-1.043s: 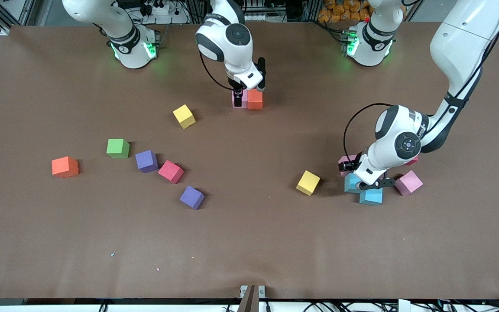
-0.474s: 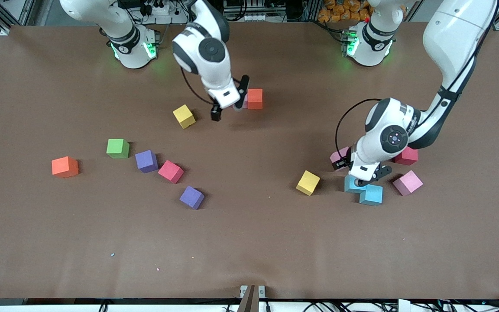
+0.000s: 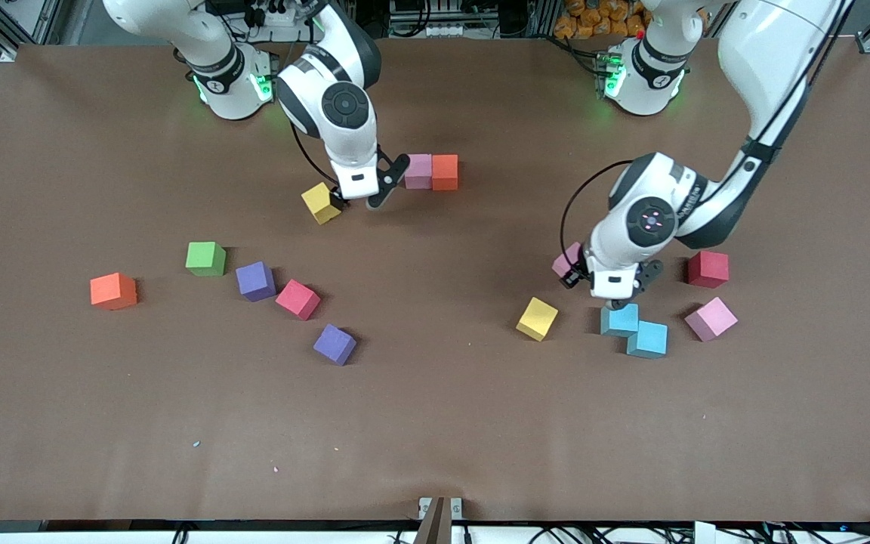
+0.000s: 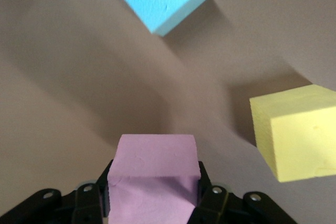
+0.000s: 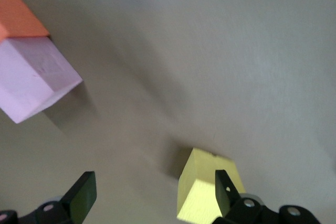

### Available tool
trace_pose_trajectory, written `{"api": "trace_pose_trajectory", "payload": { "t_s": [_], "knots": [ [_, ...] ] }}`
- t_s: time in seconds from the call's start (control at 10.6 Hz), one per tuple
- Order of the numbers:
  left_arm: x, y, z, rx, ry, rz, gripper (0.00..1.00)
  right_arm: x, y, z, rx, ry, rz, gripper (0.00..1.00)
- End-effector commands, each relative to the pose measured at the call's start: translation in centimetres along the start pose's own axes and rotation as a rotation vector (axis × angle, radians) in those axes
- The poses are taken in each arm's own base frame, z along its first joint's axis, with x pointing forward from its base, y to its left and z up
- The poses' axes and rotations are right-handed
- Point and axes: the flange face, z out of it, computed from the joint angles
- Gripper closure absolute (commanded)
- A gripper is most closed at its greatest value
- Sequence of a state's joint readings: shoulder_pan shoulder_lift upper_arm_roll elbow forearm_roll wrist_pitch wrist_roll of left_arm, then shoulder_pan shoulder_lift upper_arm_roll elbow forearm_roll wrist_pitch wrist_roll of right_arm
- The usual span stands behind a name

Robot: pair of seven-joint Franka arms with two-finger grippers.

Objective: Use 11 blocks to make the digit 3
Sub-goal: 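Carry the pink cube with the left gripper while the right gripper grasps yellow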

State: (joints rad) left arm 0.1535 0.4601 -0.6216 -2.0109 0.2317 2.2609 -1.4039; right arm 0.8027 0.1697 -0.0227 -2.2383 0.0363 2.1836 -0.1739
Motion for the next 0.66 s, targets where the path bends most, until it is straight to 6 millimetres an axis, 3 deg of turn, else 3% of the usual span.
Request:
{"api": "trace_pose_trajectory", "payload": {
  "t_s": [0.0,0.09,0.19,0.38,0.57],
  "knots": [
    [0.5,0.3,-2.0,-0.009,0.006,-0.14,1.0,-3.0,2.9,0.7,0.011,-0.015,0.098,0.0],
    [0.4,0.4,-2.3,-0.013,0.012,-0.229,1.0,-3.4,3.3,1.1,0.015,-0.022,0.11,0.0],
    [0.2,0.6,-4.2,-0.025,0.028,-0.282,1.0,-3.7,3.9,1.3,0.018,-0.022,0.128,0.0],
    [-2.0,0.2,-6.7,-0.005,0.023,-0.374,1.0,-4.3,5.2,2.0,0.023,-0.013,0.162,0.0],
    [-3.9,1.0,-7.5,-0.025,0.009,-0.48,1.0,-4.8,5.1,3.3,0.019,0.0,0.212,0.0]
  ]
}}
